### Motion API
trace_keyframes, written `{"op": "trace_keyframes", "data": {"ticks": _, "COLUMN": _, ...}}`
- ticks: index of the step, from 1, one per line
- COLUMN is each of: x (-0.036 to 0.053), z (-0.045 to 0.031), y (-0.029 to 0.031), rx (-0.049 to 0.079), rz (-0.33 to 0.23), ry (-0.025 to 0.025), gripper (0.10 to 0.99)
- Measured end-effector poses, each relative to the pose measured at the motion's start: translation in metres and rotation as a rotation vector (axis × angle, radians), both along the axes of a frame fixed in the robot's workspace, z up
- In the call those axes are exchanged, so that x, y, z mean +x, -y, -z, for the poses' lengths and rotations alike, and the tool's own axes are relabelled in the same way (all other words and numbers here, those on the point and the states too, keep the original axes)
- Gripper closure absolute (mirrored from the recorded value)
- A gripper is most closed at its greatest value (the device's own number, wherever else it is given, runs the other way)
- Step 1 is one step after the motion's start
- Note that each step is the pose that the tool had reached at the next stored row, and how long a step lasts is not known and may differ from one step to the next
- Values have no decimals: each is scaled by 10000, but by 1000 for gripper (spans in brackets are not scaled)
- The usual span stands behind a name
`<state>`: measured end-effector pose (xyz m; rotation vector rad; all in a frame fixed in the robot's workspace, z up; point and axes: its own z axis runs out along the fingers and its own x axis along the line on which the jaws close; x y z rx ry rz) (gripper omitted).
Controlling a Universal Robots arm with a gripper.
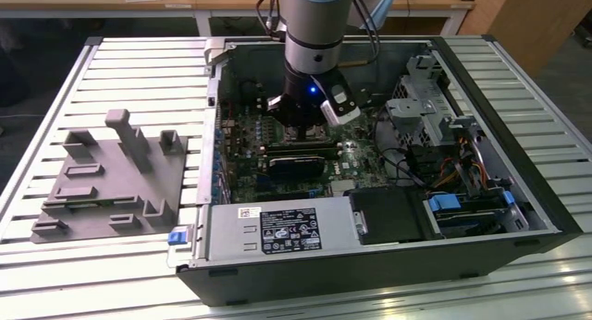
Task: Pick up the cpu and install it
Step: 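Install the second cpu locking lever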
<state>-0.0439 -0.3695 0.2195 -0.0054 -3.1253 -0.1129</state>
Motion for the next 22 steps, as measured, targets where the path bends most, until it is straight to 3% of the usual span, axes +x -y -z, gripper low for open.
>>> {"op": "trace_keyframes", "data": {"ticks": 6, "x": -41, "z": -1, "y": 93, "rx": 259, "rz": 2, "ry": -1, "gripper": 980}}
{"op": "trace_keyframes", "data": {"ticks": 14, "x": -110, "z": 11, "y": 147, "rx": 549, "rz": -1, "ry": -1, "gripper": 980}}
{"op": "trace_keyframes", "data": {"ticks": 22, "x": -114, "z": 133, "y": 147, "rx": 585, "rz": 1, "ry": -8, "gripper": 980}}
